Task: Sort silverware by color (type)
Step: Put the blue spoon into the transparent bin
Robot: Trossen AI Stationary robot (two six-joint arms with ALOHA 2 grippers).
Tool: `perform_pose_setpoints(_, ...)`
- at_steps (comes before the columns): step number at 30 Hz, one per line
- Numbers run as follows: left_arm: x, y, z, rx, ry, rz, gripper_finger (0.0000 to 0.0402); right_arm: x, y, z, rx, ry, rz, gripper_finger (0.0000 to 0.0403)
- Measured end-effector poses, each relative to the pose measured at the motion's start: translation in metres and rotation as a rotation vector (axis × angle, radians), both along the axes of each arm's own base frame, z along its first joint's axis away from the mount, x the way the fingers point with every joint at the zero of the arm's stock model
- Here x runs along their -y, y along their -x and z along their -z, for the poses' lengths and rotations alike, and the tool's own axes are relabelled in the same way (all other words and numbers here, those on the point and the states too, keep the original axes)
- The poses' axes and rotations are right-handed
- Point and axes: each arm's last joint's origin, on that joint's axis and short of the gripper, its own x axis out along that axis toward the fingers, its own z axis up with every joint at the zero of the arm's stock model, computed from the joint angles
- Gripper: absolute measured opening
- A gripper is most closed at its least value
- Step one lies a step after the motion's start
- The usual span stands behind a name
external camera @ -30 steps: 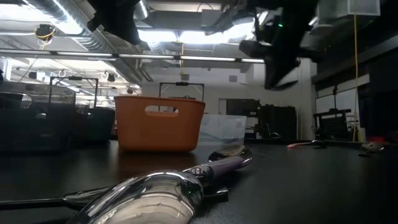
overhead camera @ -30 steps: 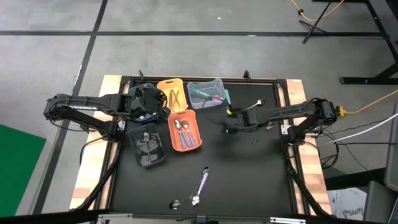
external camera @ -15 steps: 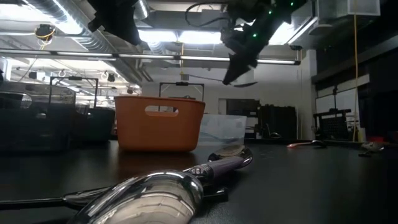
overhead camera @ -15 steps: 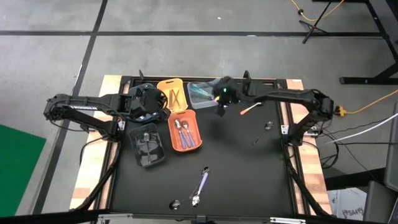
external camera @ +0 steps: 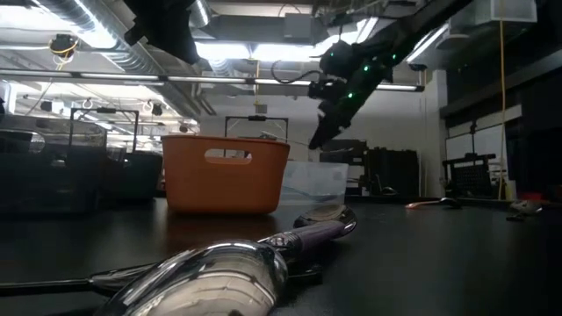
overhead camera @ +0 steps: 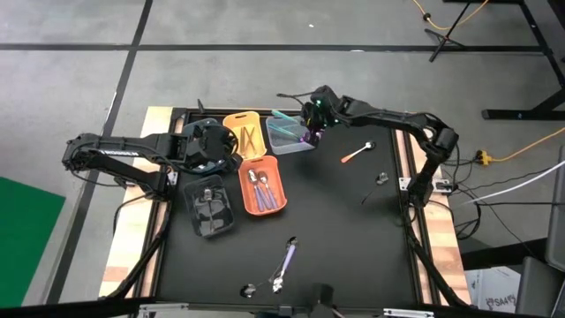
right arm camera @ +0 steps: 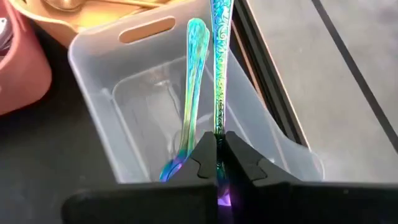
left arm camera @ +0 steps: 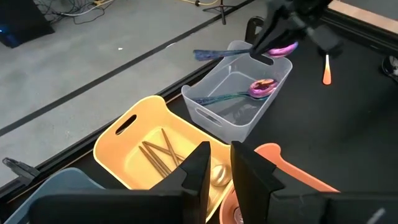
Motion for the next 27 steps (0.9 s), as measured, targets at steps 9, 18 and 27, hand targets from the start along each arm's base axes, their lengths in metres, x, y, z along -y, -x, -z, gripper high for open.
perform_pose_setpoints(9, 0.000, 0.000, 0.000, 0.000, 0.000, 0.000, 0.0057, 0.013, -0.016, 0.028, 0.060, -0.031, -0.060, 0.0002)
perform_pose_setpoints(18, 0.000, 0.000, 0.000, 0.000, 0.000, 0.000, 0.0057, 0.016, -0.020, 0.050, 0.014, -0.062, -0.059, 0.0003)
perform_pose_setpoints(27, 0.000, 0.000, 0.000, 0.000, 0.000, 0.000, 0.0057, 0.016, -0.021, 0.052, 0.006, -0.062, -0.053, 0.0003)
